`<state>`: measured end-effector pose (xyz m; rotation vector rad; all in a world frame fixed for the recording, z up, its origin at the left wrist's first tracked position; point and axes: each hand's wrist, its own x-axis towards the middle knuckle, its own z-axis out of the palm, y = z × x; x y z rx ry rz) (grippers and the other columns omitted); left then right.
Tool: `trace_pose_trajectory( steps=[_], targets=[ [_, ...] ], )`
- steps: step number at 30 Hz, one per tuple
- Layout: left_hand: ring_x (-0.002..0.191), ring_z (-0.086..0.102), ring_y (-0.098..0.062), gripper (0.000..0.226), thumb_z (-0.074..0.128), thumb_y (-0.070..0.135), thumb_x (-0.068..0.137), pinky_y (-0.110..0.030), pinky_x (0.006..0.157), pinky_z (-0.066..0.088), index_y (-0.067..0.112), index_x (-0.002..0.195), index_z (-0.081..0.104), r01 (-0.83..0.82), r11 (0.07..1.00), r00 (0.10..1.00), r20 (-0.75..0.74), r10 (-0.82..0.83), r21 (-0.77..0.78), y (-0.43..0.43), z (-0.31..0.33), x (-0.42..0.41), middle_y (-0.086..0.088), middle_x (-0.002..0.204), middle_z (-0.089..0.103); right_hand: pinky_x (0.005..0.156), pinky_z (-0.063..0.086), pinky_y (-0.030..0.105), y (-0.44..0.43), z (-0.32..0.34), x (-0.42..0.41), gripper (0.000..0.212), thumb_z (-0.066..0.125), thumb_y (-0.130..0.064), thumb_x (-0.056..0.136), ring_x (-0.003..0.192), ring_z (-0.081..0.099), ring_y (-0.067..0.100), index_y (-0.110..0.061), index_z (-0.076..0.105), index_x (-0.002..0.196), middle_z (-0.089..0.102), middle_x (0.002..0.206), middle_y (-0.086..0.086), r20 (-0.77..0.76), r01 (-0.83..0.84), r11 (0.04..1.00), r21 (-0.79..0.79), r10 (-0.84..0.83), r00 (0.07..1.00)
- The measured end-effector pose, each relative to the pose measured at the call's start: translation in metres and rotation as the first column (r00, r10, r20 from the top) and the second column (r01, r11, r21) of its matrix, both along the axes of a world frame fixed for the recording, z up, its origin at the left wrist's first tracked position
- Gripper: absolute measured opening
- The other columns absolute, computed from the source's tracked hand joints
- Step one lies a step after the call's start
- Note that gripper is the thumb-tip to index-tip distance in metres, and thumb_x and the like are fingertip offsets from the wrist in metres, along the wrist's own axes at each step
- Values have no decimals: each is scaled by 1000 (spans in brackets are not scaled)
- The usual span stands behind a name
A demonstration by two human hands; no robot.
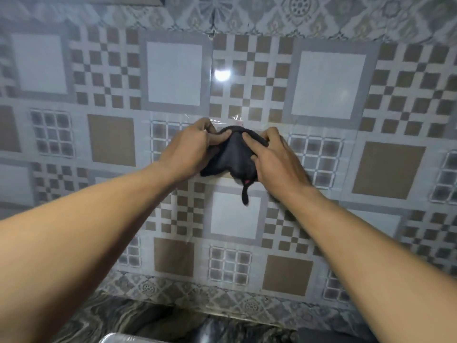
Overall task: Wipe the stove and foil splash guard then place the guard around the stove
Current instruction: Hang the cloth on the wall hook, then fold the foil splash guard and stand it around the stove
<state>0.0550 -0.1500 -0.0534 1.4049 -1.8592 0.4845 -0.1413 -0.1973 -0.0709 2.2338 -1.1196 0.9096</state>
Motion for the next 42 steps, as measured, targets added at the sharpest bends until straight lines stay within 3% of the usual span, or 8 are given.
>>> trace_pose_trajectory(
  steps=[2, 5, 8, 14, 19, 25, 33, 42],
  targets=[
    [79, 55, -18, 28, 58, 27, 95, -35, 71, 50, 17, 117, 69, 55, 998, 997, -52, -55, 4, 7, -9, -5, -5, 96, 53, 78, 51, 47, 3, -5, 2, 27, 44, -54, 95, 97, 55, 25, -40, 49, 117, 49, 104, -5, 97, -23, 998, 65, 16, 995],
    [83, 54, -20, 35, 63, 24, 93, -31, 77, 48, 18, 127, 67, 7, 998, 999, -45, -5, 57, 11, -7, -12, -5, 96, 53, 93, 47, 46, 14, 6, -1, 51, 53, -27, 97, 111, 44, 28, -41, 41, 144, 41, 117, 1, 151, -73, 983, 166, 48, 987],
    [102, 59, -25, 46, 62, 23, 92, -34, 90, 47, 23, 137, 58, -48, 989, 999, -4, 49, 142, 18, -1, -13, -5, 109, 60, 104, 34, 37, 27, 8, -8, 57, 50, -18, 99, 125, 32, 25, -40, 36, 149, 35, 134, 3, 124, -70, 959, 274, 37, 992],
    [117, 60, -31, 41, 57, 31, 95, -41, 102, 47, 25, 136, 59, -102, 978, 994, -29, 109, 183, 61, 4, -16, -13, 131, 60, 119, 25, 42, 63, 10, -26, 62, 48, -4, 95, 144, 22, 29, -27, 37, 151, 25, 158, 6, 95, -76, 951, 300, 50, 994],
    [118, 61, -28, 49, 59, 38, 93, -48, 102, 49, 13, 134, 60, -122, 973, 987, -77, 140, 197, 107, -4, -13, -12, 135, 61, 112, 35, 36, 111, 15, -32, 56, 47, -8, 94, 139, 37, 25, -18, 40, 149, 35, 155, 4, 56, -138, 918, 371, 127, 990],
    [109, 65, -22, 56, 66, 44, 88, -37, 97, 51, 11, 133, 60, -140, 937, 977, -108, 183, 320, 186, -45, -22, -7, 127, 67, 109, 38, 39, 152, 0, -21, 65, 59, -35, 94, 139, 39, 23, -23, 33, 152, 41, 153, 2, -97, -125, 824, 553, 212, 972],
    [113, 63, -24, 69, 66, 62, 80, -35, 97, 49, 12, 128, 60, -342, 734, 873, -92, 480, 587, 279, -116, 0, -5, 128, 66, 108, 38, 36, 191, -51, 20, 71, 66, -48, 88, 135, 46, 25, -19, 40, 147, 47, 150, 6, -252, -159, 703, 693, 443, 860],
    [114, 61, -27, 82, 58, 77, 72, -42, 96, 50, 15, 125, 59, -466, 377, 601, -27, 799, 800, 382, -219, -7, -7, 126, 64, 110, 41, 40, 213, -140, 63, 64, 69, -43, 88, 128, 54, 26, -16, 48, 142, 55, 143, 5, -266, -191, 520, 832, 677, 686]
  ],
)
